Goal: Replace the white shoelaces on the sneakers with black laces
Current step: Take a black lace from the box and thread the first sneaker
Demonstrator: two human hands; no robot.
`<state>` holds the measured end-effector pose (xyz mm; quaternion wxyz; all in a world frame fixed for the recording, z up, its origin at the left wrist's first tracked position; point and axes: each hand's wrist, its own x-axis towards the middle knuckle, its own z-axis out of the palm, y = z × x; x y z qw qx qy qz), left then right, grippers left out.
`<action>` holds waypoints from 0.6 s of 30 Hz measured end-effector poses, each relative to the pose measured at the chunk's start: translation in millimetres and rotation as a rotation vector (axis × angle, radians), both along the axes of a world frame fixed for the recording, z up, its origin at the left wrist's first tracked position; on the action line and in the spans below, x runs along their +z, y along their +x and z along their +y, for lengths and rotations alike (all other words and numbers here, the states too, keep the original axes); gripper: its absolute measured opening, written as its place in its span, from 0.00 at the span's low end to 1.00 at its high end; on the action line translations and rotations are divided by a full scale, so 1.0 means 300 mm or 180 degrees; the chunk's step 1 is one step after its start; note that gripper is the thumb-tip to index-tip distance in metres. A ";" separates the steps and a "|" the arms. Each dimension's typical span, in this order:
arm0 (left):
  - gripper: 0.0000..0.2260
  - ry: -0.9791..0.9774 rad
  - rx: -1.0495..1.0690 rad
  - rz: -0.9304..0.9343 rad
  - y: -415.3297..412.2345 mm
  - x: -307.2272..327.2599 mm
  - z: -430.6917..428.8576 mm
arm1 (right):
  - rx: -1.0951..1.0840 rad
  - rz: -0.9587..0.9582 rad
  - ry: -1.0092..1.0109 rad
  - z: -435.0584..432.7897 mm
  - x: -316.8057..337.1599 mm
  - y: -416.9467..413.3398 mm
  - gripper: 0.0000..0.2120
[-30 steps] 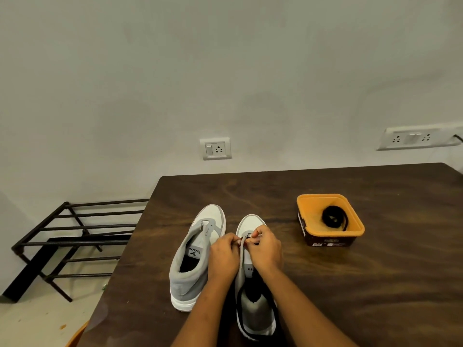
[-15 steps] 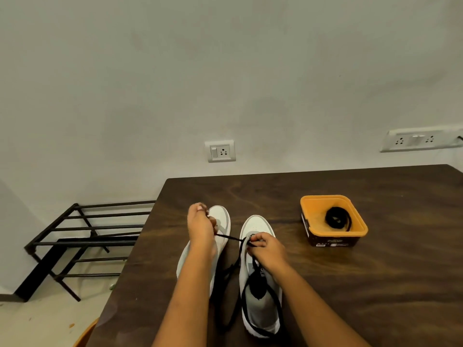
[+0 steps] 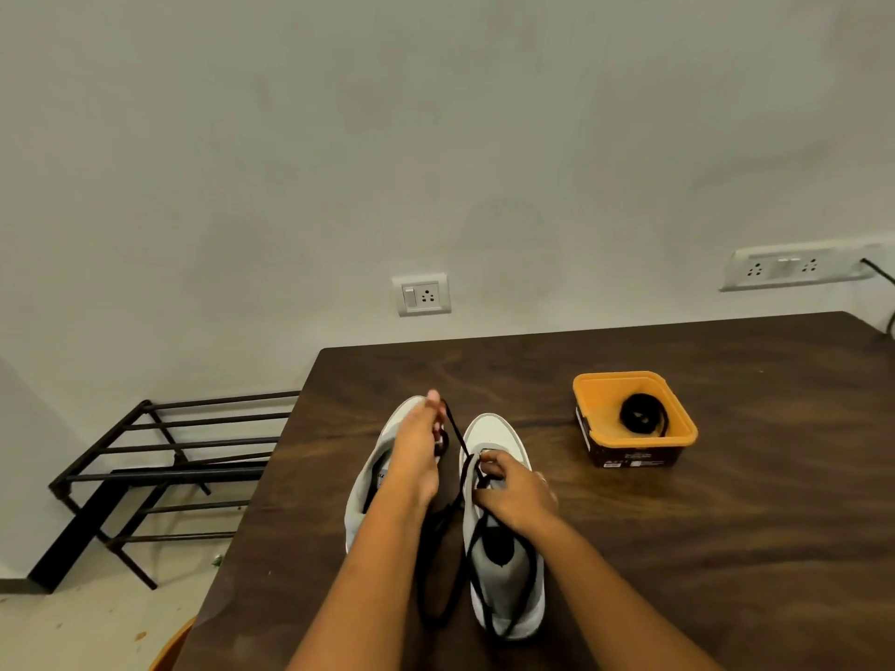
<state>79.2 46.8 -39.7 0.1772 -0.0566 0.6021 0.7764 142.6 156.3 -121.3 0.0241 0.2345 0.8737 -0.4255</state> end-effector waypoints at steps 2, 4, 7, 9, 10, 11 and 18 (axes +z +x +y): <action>0.14 0.0857 0.0450 0.0084 -0.026 0.083 0.005 | 0.0076 -0.0101 0.0131 -0.002 0.006 0.001 0.24; 0.13 0.1729 0.0484 0.0066 -0.049 0.152 -0.014 | 0.0103 -0.0196 0.0204 -0.007 0.014 0.005 0.25; 0.15 0.1606 -0.0161 -0.0022 -0.045 0.178 -0.055 | 0.0065 -0.0227 0.0123 -0.003 0.015 -0.003 0.27; 0.15 0.0525 -0.0597 0.0035 -0.028 0.153 -0.065 | 0.0037 -0.0241 0.0026 0.000 0.019 -0.011 0.27; 0.15 -0.0208 -0.0749 0.0204 -0.020 0.132 -0.063 | 0.0010 -0.0234 0.0003 0.001 0.024 -0.015 0.27; 0.15 -0.0944 -0.0877 0.0440 -0.014 0.102 -0.060 | -0.0023 -0.0229 0.0001 0.000 0.030 -0.018 0.26; 0.17 -0.3548 -0.1454 0.1281 0.022 -0.112 0.004 | 0.0069 -0.0115 -0.0033 0.001 0.019 -0.013 0.27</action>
